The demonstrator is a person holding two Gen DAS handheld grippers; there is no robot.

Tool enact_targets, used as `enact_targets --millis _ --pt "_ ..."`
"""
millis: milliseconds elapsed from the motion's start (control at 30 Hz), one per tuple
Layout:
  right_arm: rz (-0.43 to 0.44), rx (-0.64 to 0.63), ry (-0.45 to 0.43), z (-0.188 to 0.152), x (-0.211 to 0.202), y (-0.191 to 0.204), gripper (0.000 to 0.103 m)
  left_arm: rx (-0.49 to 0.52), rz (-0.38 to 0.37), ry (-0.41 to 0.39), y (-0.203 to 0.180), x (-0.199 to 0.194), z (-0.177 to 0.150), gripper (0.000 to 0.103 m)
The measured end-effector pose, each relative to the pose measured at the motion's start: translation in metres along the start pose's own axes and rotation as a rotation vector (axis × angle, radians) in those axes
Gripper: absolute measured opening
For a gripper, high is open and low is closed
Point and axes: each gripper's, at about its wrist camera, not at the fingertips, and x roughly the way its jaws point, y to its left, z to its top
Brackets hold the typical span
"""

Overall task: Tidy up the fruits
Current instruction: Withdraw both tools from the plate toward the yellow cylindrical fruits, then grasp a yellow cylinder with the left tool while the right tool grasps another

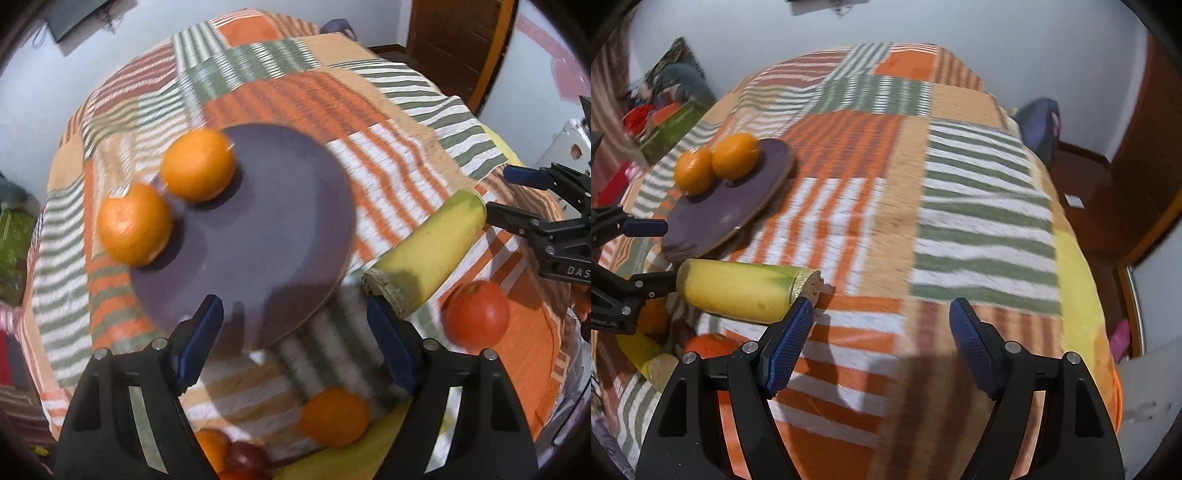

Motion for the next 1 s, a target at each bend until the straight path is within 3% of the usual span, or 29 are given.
enact_targets --millis 233,433,600,833,1000 --pt "0.050 0.082 0.006 -0.022 -0.018 -0.028 0.074 -0.007 -0.042 -0.013 -0.018 0.009 0.020 0.081" --pt "0.066 0.069 -0.039 -0.013 -0.032 -0.025 0.074 -0.048 -0.047 -0.072 -0.007 -0.012 0.017 0.081" --pt "0.077 -0.024 -0.045 0.003 -0.024 0.001 0.074 -0.095 -0.033 -0.122 0.014 -0.041 0.002 0.081" --pt "0.068 -0.191 0.003 0.016 0.003 0.039 0.074 -0.162 -0.028 -0.127 0.037 -0.061 -0.032 0.083" --pt "0.089 -0.289 0.065 0.025 0.020 0.052 0.081 -0.229 -0.058 -0.118 0.046 -0.065 -0.058 0.084"
